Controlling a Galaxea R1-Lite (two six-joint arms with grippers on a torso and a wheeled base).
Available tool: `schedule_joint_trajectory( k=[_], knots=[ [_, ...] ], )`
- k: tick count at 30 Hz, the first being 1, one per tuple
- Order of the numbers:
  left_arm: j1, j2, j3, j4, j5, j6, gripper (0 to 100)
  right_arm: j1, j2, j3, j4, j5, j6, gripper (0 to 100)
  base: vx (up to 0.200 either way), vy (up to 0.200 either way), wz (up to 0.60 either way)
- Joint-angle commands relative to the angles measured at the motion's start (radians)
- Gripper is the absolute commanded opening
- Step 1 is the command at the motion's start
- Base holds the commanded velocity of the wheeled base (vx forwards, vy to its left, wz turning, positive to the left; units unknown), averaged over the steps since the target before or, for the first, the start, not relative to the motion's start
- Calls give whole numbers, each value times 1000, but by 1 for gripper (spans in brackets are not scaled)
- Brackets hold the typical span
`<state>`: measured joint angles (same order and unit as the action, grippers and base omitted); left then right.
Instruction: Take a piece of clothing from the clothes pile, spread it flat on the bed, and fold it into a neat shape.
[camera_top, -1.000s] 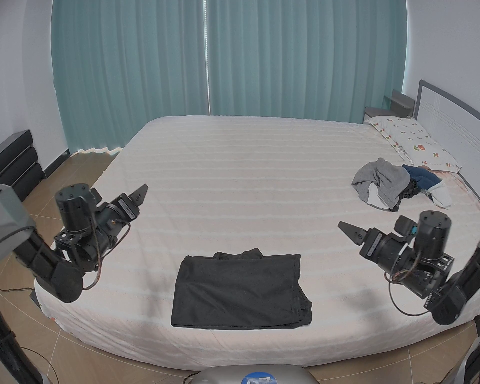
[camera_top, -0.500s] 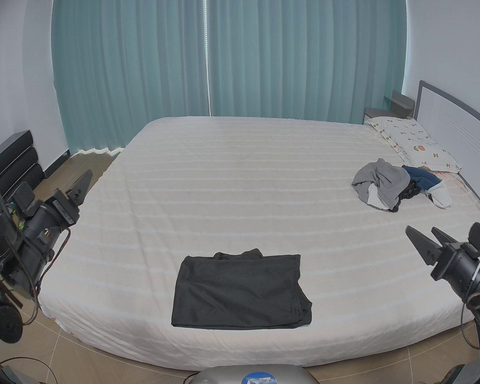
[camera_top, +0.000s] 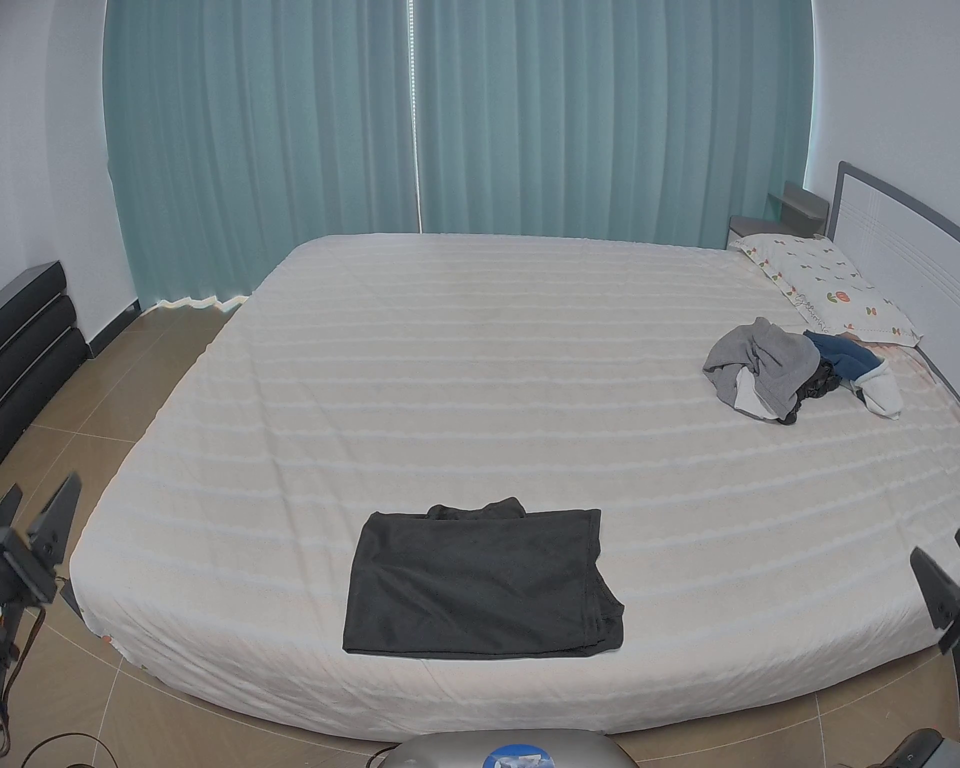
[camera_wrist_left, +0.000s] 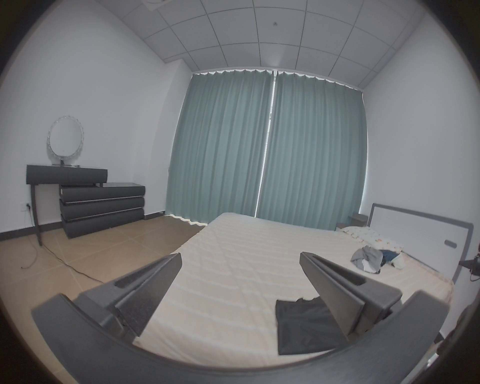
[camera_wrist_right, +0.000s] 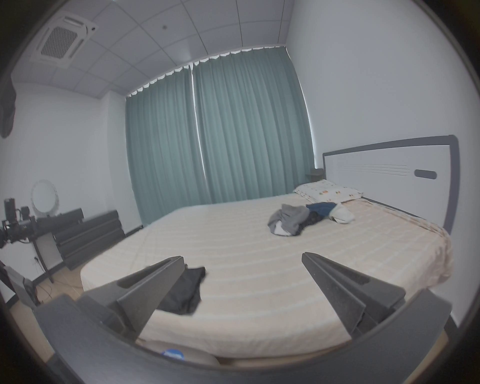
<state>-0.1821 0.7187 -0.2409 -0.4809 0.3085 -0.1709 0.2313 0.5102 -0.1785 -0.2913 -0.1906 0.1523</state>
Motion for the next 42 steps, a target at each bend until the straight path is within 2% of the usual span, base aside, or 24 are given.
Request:
schedule_joint_trajectory(
  k=[1, 4, 7, 9, 12, 18, 22, 23, 29, 34, 37, 39, 42],
  knots=[
    [78, -446, -52, 352, 18, 65, 100, -119, -412, -128, 431, 34, -74, 100, 0, 0, 0],
    [116, -521, -51, 412, 15, 79, 100, -124, -411, -174, 489, 31, -65, 100, 0, 0, 0],
    [151, -590, -51, 459, 15, 100, 100, -124, -411, -170, 489, -9, -65, 100, 0, 0, 0],
    [178, -622, -51, 485, 12, 114, 100, -124, -409, -185, 503, -52, -77, 100, 0, 0, 0],
    [184, -645, -44, 508, 11, 125, 100, -145, -401, -228, 535, -72, -123, 100, 0, 0, 0],
    [182, -650, -18, 510, 7, 125, 100, -231, -411, -309, 705, -53, -142, 100, 0, 0, 0],
    [182, -693, 8, 512, -20, 125, 100, -231, -510, -257, 794, 25, -165, 100, 0, 0, 0],
    [182, -693, 8, 512, -20, 125, 100, -231, -510, -257, 794, 25, -165, 100, 0, 0, 0],
    [184, -708, 32, 522, -19, 128, 100, -231, -510, -191, 698, 56, -157, 100, 0, 0, 0],
    [184, -710, 120, 496, -29, 128, 100, -231, -510, 30, 400, 68, -189, 100, 0, 0, 0],
    [184, -708, 163, 375, -101, 120, 100, -231, -510, 179, 161, 82, -290, 100, 0, 0, 0],
    [184, -710, 226, 288, -144, 143, 100, -231, -510, 174, 165, 111, -315, 100, 0, 0, 0],
    [184, -708, 241, 297, -152, 163, 100, -231, -510, 179, 176, 131, -321, 100, 0, 0, 0]
  ],
)
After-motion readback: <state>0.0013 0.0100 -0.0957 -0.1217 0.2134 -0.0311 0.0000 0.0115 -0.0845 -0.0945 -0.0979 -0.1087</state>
